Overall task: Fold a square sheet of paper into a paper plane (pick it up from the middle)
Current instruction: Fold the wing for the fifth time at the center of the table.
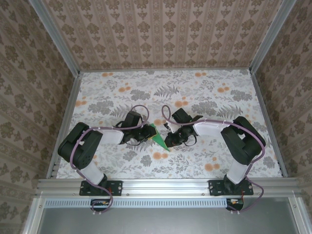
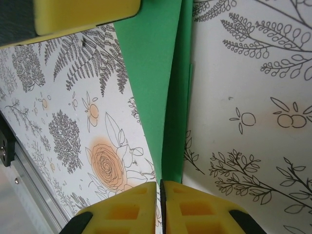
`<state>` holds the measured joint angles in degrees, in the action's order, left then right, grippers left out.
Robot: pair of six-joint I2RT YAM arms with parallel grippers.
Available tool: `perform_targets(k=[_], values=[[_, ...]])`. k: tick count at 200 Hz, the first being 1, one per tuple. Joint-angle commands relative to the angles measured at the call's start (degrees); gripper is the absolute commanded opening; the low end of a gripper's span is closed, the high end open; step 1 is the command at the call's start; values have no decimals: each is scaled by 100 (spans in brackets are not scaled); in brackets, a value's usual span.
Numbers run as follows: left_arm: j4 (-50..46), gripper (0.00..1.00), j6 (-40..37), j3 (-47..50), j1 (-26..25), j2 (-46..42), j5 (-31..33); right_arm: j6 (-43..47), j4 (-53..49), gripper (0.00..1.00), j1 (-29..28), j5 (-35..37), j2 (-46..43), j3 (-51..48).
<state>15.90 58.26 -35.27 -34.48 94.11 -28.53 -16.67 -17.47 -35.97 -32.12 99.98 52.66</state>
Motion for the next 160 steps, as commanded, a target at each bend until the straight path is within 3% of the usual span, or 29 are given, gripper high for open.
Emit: perform_targets(k=[1,84,120,160], values=[[-43,26,18,55,-17,-101,32,7,-160,11,-49,-128,161,-41],[-69,25,23,53,-15,-87,35,-37,-147,10,-60,-54,153,-37],[-70,26,23,55,-15,-94,40,-178,-128,16,-59,161,-552,-50],[-58,25,19,55,-15,-90,41,-244,-353,26,-99,452,-652,-131]])
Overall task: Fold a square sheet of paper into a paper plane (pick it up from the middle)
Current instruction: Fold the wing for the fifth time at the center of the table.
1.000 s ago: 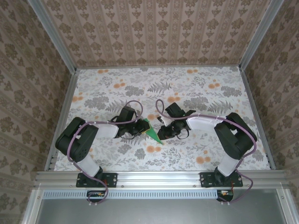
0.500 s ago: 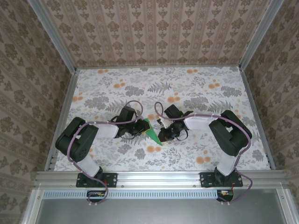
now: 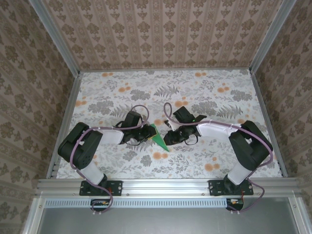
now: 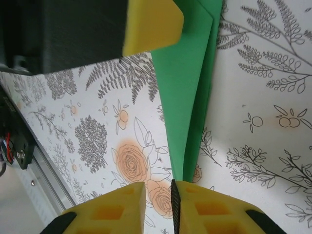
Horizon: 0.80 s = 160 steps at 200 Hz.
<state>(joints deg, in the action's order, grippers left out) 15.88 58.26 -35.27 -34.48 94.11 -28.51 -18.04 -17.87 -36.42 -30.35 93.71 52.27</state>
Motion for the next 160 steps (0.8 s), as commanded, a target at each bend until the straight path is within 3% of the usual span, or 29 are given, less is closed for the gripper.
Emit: perform_targets(k=[1,25,77,160], values=[[-53,26,19,55,-15,-92,39,-109,-323,26,-56,271,-27,-98],[-50,25,19,66,-15,-119,35,-171,-316,29,-67,18,80,-155],[-49,26,17,73,-15,-134,21,-266,-156,22,-91,-478,401,-220],[-75,26,36,73,-15,-206,22,-21,-447,20,-162,-138,720,-98]])
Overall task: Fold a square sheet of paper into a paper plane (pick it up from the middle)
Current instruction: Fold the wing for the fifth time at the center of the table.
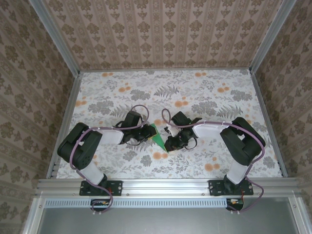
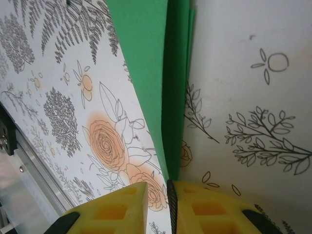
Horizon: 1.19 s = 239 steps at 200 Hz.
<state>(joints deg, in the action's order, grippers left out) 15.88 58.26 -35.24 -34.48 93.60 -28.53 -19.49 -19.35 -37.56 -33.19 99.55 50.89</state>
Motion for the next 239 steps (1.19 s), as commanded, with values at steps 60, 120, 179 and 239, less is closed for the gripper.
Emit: perform_targets(k=[60,120,179,239], values=[[-77,26,36,93,-14,-142,24,138,-306,19,-98,174,92,79],[-69,26,-5,60,-15,-84,6,15,156,19,-100,302,-754,-20],[-37,25,-17,68,-15,-70,6,-389,774,20,-149,-20,-306,186],[-18,25,-21,87,-15,-61,1,-513,995,19,-190,-361,409,320]])
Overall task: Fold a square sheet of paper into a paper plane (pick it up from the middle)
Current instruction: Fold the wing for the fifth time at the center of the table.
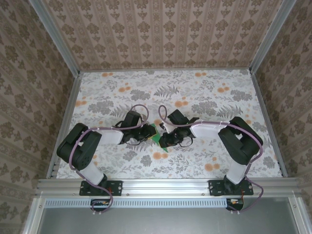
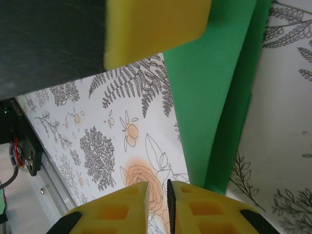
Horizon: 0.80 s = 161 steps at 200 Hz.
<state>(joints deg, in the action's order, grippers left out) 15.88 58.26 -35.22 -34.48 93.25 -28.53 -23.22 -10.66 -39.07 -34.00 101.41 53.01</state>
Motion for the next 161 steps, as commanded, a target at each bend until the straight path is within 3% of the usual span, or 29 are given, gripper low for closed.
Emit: perform_targets(k=[1,79,161], values=[[-21,25,-23,86,-15,-26,-1,-143,134,19,-35,-286,231,106],[35,25,-10,88,-15,40,-3,-52,11,19,-53,-346,506,33],[-33,23,-141,37,68,75,-2,161,-531,16,-125,306,733,58]])
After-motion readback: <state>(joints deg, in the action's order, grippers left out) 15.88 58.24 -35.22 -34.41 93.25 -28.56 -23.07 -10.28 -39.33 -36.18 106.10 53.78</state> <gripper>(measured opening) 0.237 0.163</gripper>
